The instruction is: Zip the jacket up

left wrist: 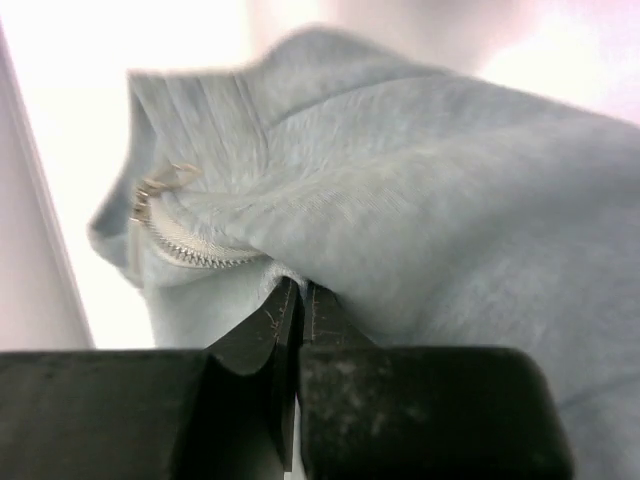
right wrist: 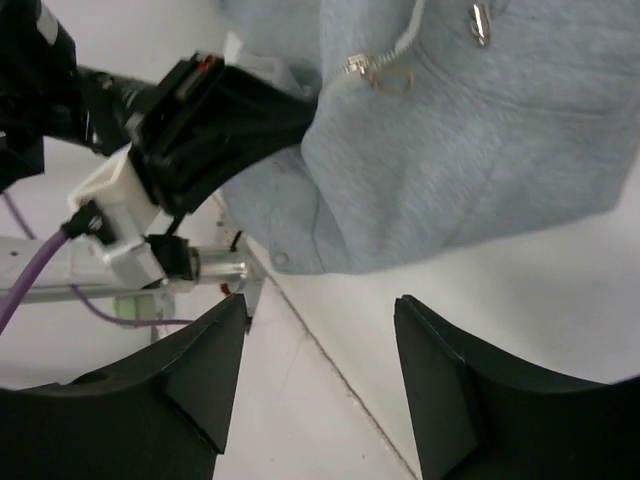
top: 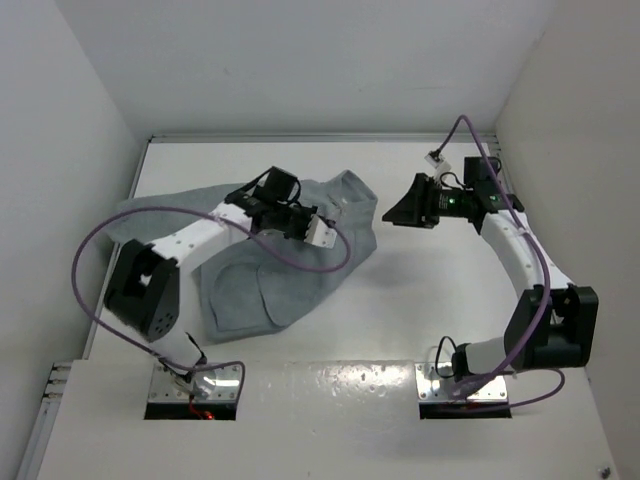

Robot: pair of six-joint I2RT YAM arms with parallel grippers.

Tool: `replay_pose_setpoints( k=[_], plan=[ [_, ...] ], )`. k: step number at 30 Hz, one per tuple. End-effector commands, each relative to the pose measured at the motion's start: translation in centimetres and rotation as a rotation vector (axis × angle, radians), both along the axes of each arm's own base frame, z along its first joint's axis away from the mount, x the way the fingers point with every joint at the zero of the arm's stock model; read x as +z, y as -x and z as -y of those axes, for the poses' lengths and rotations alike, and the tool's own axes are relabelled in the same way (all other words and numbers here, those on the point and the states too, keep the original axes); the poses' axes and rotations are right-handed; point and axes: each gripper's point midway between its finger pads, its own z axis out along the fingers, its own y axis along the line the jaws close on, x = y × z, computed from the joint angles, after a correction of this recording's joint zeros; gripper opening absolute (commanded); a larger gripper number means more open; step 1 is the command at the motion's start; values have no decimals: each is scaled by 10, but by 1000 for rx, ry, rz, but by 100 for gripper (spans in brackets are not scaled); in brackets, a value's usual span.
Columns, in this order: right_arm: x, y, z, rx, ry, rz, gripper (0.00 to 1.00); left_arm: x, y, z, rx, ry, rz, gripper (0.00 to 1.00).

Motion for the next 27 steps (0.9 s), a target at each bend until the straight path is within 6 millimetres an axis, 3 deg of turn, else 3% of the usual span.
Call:
replay_pose_setpoints(
  k=[1, 3, 6, 7, 8, 9, 10, 11, 14, 18, 23, 27],
  plan=[
    [33, 2, -11, 58, -129, 120, 60, 73, 53, 25, -307, 201, 193, 4],
    [36, 8, -25, 108, -163, 147, 55, 92, 74, 17, -299, 250, 178, 4],
    [35, 14, -45, 174, -202, 151, 55, 85, 102, 3, -297, 266, 142, 4],
    [32, 13, -51, 186, -217, 136, 55, 96, 112, -3, -293, 284, 167, 4],
    [31, 24, -62, 196, -268, 21, 57, 85, 121, -8, -276, 282, 126, 4],
    [38, 17, -66, 210, -293, 75, 58, 86, 126, -11, -263, 290, 114, 4],
    [28, 12, -72, 223, -319, 92, 59, 92, 133, -15, -253, 302, 114, 4],
    [42, 15, -82, 240, -382, 67, 59, 90, 140, -17, -256, 306, 92, 4],
    [35, 20, -104, 315, -422, 68, 61, 90, 151, -24, -243, 304, 63, 4],
    [23, 32, -125, 378, -435, 6, 52, 91, 151, -31, -207, 301, 61, 4],
    [9, 55, -126, 395, -424, -17, 49, 100, 148, -36, -185, 313, 79, 4],
    [14, 56, -125, 396, -435, 23, 45, 107, 156, -39, -203, 325, 105, 3]
  ],
)
